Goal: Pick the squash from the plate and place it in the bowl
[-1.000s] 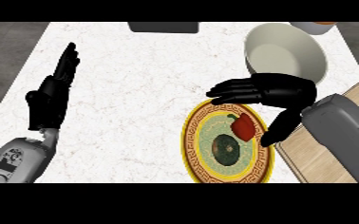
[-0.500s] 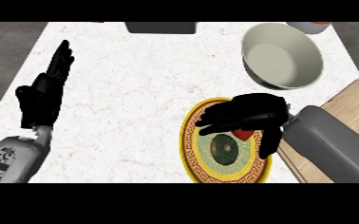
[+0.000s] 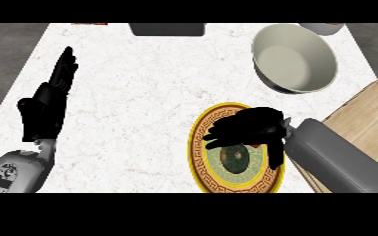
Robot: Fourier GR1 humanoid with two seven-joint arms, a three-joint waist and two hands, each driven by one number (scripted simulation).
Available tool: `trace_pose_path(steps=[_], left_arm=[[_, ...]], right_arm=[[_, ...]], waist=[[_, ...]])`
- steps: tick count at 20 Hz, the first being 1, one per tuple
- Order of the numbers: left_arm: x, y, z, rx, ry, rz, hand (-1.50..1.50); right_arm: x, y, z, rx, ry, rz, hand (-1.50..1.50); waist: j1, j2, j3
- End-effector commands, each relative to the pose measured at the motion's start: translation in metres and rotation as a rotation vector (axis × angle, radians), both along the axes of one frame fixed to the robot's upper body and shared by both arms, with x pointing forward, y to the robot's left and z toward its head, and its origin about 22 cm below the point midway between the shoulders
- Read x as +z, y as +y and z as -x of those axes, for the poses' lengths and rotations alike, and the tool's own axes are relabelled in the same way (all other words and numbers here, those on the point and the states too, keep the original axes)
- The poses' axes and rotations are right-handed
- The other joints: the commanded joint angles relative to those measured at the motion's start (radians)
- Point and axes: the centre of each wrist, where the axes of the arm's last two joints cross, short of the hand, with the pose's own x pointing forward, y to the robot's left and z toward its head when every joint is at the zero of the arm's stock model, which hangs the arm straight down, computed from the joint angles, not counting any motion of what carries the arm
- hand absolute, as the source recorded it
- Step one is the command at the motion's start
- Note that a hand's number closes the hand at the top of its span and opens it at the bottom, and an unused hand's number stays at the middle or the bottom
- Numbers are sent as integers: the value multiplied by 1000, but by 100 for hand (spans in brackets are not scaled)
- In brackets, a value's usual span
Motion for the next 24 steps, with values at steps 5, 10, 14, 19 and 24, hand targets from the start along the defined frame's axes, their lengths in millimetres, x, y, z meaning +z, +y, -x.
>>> trace_pose_path(steps=[5, 10, 14, 19, 24], left_arm=[[4, -4, 0, -3, 0, -6, 0], [1, 18, -7, 2, -9, 1, 0], [-1, -2, -7, 3, -15, -24, 0], [-6, 5, -7, -11, 21, 3, 0], [-14, -8, -4, 1, -6, -13, 0]], right_arm=[[-38, 25, -5, 44, 56, 27, -150], [-60, 29, 10, 61, 62, 20, -150], [-57, 36, -14, 90, 9, 53, 150], [-67, 31, 8, 146, -37, -12, 150], [-73, 35, 1, 152, -9, -71, 150]], waist=[[2, 1, 0], [-4, 0, 0], [1, 2, 0], [-6, -1, 0], [-5, 0, 0]])
